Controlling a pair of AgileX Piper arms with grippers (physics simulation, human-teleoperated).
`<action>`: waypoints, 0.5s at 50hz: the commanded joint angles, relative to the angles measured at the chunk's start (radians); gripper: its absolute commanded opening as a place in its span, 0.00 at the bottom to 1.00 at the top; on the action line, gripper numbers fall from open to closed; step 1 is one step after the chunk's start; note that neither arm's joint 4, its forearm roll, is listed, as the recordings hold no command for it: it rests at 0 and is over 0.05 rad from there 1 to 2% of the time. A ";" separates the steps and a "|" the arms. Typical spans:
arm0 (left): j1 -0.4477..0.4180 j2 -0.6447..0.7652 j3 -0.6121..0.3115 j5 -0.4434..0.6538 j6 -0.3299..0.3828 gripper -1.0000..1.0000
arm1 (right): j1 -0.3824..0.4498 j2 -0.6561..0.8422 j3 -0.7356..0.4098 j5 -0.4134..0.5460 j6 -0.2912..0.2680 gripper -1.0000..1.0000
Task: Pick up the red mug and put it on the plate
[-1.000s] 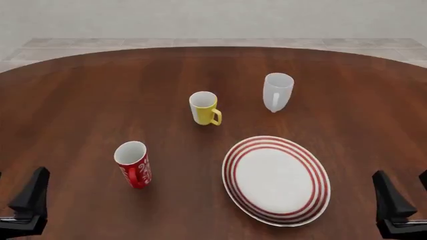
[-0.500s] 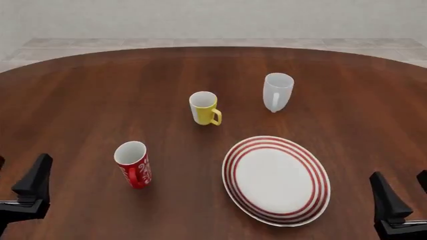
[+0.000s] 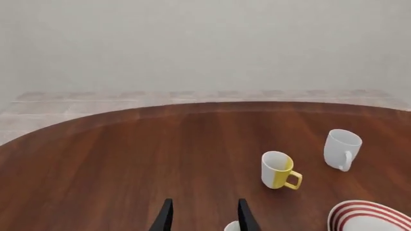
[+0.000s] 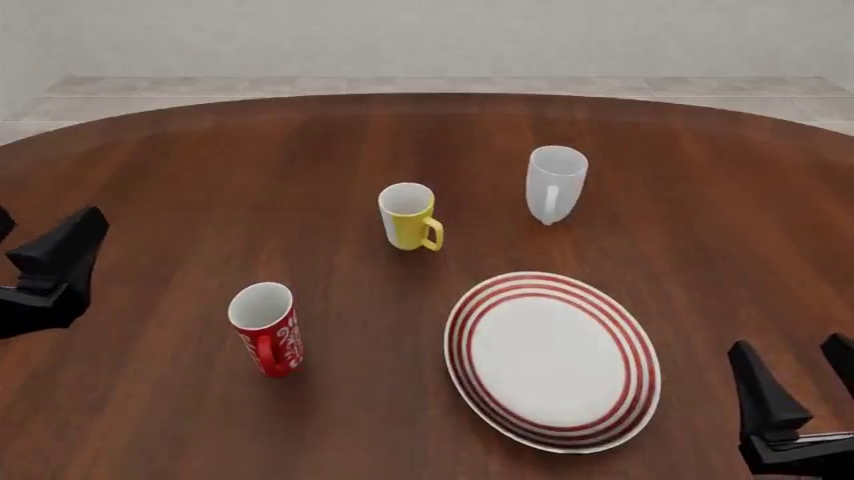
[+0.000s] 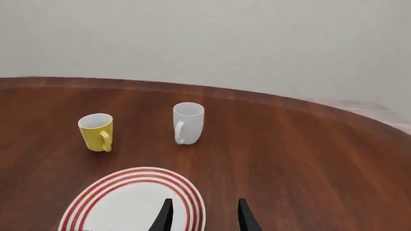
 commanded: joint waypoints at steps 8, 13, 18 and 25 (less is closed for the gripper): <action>0.035 0.047 -0.214 0.215 -0.032 1.00 | 0.011 0.020 -0.001 -0.016 -0.021 1.00; 0.028 0.058 -0.241 0.253 -0.008 1.00 | 0.012 0.020 0.000 -0.015 -0.019 1.00; -0.051 0.112 -0.262 0.272 0.025 1.00 | 0.012 0.025 0.000 -0.020 -0.016 1.00; -0.102 0.187 -0.301 0.317 0.008 1.00 | 0.010 0.028 0.000 -0.023 -0.012 1.00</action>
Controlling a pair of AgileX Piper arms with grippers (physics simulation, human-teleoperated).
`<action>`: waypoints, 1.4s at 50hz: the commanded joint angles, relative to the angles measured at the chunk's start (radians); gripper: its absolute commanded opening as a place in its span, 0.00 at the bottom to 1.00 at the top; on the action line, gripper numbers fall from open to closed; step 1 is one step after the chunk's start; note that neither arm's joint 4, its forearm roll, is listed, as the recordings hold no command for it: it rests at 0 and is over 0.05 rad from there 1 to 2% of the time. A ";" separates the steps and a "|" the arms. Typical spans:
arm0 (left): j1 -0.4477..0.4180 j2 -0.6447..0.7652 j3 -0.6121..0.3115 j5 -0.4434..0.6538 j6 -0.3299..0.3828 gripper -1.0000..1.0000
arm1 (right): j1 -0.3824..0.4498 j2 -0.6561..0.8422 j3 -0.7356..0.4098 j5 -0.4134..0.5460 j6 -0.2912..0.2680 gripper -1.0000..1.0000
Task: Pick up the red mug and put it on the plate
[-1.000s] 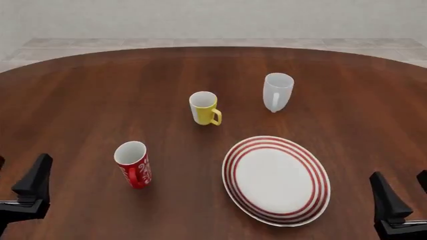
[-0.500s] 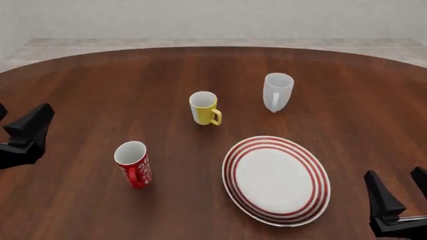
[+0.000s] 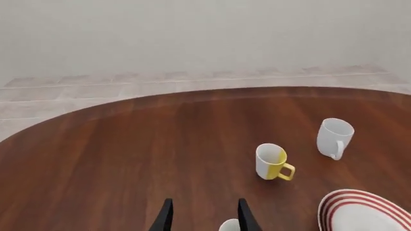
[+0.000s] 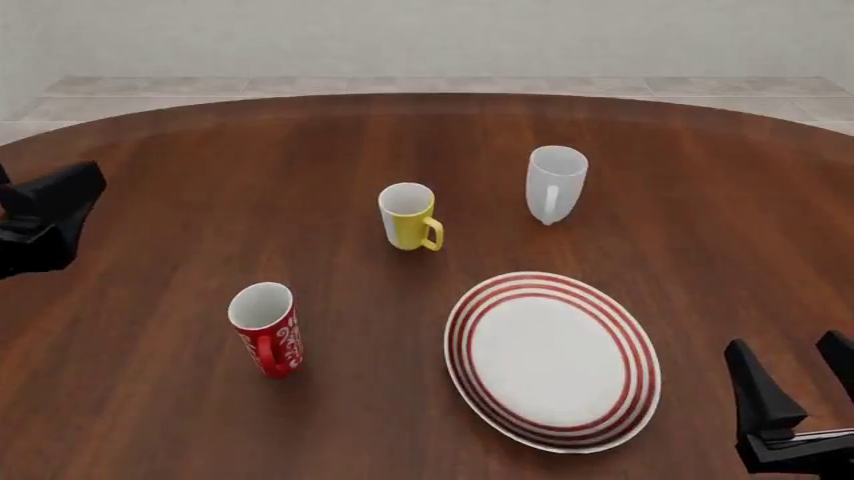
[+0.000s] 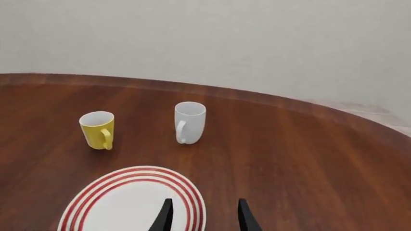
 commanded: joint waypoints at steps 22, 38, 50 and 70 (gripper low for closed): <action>-0.138 0.329 -0.111 0.118 -0.118 1.00 | -0.005 -0.019 0.000 0.014 0.006 1.00; -0.084 0.395 -0.019 0.065 -0.155 1.00 | -0.006 -0.012 0.000 0.007 0.009 1.00; -0.098 0.448 0.024 0.014 -0.171 1.00 | -0.006 -0.014 0.000 0.008 0.015 1.00; -0.150 0.502 0.081 -0.049 -0.218 1.00 | -0.003 0.024 0.000 -0.024 0.020 1.00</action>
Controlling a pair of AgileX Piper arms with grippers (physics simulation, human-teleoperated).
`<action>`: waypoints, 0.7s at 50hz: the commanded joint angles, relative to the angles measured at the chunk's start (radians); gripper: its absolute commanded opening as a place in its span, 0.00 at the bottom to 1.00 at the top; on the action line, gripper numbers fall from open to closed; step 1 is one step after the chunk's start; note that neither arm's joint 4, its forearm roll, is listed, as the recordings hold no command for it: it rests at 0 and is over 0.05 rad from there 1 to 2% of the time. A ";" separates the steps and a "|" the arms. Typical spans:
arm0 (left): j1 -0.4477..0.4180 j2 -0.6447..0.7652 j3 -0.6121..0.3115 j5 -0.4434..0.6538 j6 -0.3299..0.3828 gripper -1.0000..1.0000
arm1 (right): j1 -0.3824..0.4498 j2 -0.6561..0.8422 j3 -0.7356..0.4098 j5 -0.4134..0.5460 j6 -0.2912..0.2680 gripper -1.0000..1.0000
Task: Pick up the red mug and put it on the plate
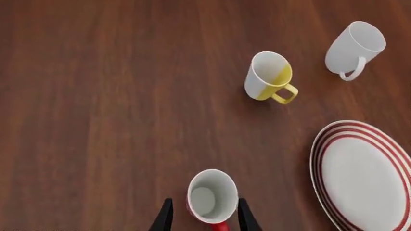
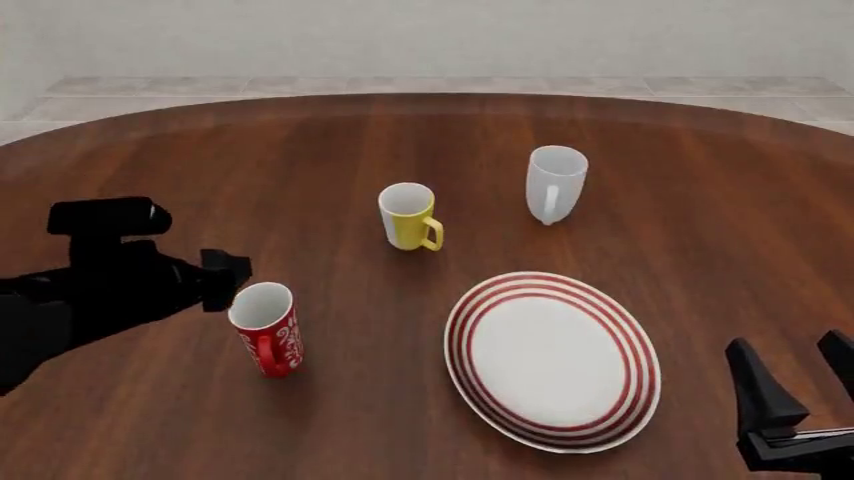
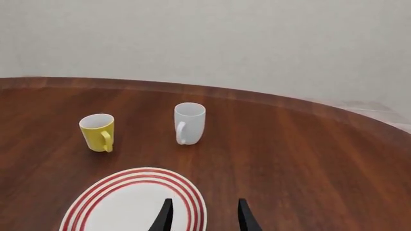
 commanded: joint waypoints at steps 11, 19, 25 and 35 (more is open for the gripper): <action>-0.038 0.000 0.077 -0.038 -0.043 1.00 | 0.002 0.010 0.000 -0.004 0.004 1.00; -0.036 -0.029 0.114 -0.039 -0.058 1.00 | 0.000 0.019 0.000 -0.010 0.012 1.00; -0.039 -0.018 0.131 -0.057 -0.067 1.00 | 0.001 0.018 0.000 -0.009 0.015 1.00; -0.050 -0.022 0.149 -0.068 -0.080 1.00 | 0.001 0.017 0.000 -0.005 0.017 1.00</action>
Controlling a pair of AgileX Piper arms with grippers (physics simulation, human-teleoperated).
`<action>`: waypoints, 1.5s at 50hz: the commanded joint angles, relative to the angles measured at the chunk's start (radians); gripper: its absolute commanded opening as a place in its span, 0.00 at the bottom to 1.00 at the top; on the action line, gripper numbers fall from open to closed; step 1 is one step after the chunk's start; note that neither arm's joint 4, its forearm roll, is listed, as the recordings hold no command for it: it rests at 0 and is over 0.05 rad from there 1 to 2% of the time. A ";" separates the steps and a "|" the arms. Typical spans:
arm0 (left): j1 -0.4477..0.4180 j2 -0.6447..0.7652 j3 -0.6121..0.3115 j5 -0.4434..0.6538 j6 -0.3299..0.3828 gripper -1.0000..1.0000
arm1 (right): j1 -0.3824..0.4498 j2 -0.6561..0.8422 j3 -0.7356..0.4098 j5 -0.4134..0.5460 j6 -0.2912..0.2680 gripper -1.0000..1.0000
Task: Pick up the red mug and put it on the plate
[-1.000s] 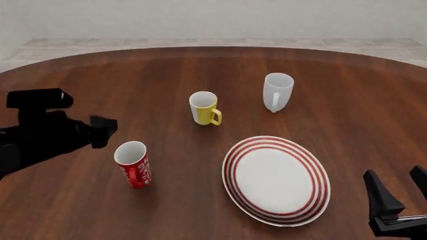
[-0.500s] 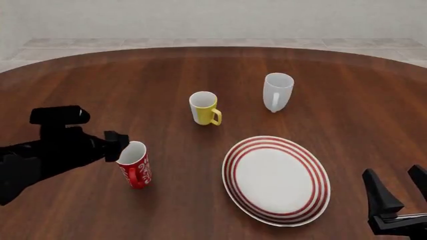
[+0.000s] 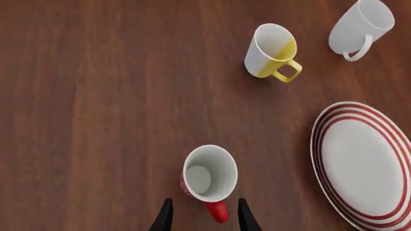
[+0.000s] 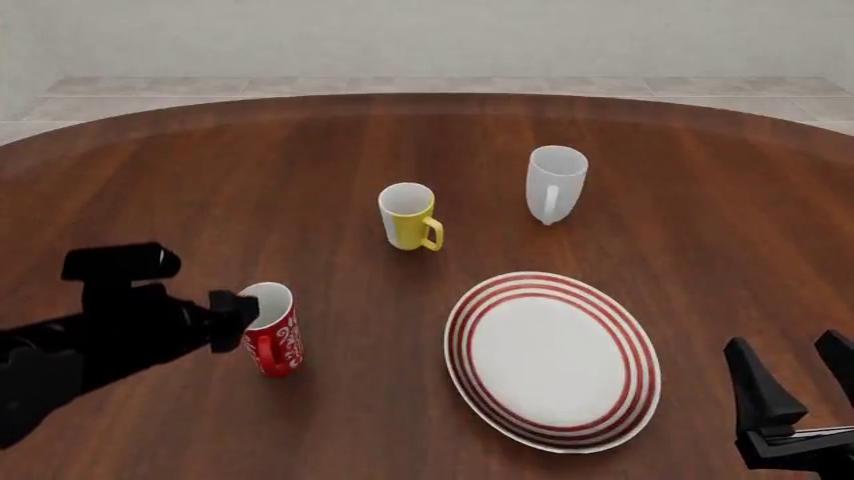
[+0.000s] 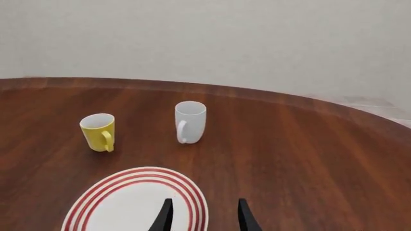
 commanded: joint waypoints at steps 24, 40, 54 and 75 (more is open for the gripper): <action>-0.038 0.068 0.058 -0.091 -0.051 1.00 | 0.000 -0.015 0.000 0.017 -0.003 1.00; -0.037 0.093 0.086 -0.121 -0.077 1.00 | 0.001 -0.002 0.000 0.006 -0.006 1.00; -0.043 0.126 0.102 -0.158 -0.094 1.00 | 0.002 -0.012 0.000 0.017 -0.012 1.00; -0.090 0.235 0.112 -0.246 -0.130 1.00 | 0.005 0.011 0.000 0.000 -0.021 1.00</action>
